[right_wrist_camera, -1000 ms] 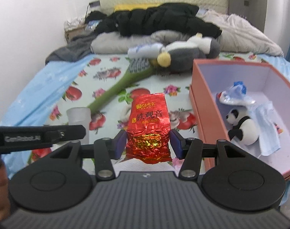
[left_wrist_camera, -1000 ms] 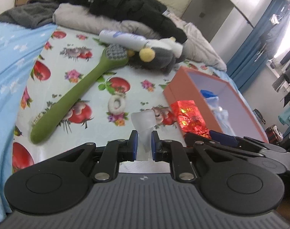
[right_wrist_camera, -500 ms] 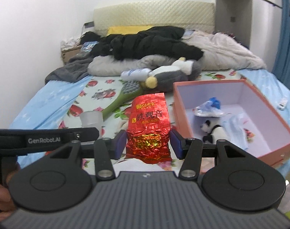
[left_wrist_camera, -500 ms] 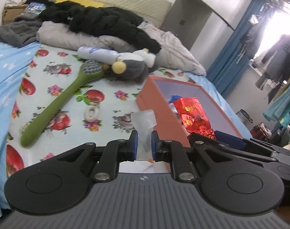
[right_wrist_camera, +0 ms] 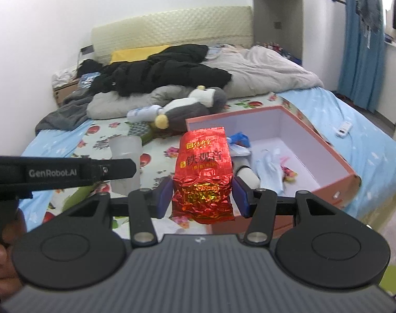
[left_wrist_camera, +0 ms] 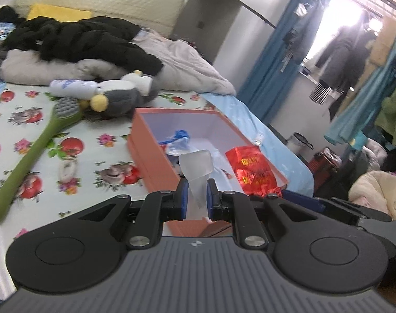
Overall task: Organize soft objects
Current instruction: 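Lift and carry the red tea packet and clear cup over the pink box, then open both grippers to drop the tea packet and cup into the box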
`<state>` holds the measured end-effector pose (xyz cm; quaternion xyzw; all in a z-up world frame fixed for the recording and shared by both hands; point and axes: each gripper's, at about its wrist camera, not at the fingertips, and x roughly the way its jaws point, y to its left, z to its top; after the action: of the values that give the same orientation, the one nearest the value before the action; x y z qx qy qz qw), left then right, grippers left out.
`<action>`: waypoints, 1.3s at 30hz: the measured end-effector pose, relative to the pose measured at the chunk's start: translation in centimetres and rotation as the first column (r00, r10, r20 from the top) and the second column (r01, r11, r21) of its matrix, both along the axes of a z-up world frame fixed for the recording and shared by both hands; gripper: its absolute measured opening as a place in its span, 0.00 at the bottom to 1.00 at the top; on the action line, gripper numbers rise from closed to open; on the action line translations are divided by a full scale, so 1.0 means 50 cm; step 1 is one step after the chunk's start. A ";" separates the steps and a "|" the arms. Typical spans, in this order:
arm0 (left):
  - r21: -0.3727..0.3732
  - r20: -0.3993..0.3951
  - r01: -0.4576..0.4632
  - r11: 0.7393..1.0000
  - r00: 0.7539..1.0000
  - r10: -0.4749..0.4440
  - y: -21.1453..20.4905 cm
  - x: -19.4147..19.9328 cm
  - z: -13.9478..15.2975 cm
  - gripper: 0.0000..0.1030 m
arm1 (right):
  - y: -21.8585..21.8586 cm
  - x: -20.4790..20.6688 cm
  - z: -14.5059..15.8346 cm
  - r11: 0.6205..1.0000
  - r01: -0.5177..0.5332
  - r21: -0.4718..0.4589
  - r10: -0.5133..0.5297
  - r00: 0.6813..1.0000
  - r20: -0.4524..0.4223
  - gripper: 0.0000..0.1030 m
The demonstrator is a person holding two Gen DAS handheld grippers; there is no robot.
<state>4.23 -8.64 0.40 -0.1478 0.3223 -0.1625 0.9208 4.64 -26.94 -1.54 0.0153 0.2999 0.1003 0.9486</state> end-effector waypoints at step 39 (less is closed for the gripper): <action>0.099 -0.262 0.136 0.986 0.959 -0.106 -0.228 0.552 -0.202 0.18 | -0.231 0.436 -0.217 0.987 0.158 0.033 -0.145 0.958 -0.247 0.52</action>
<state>31.81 -20.04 -9.69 -0.0937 0.4555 -0.1790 0.8670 26.44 -38.50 -12.41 0.0754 0.4094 0.0325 0.9087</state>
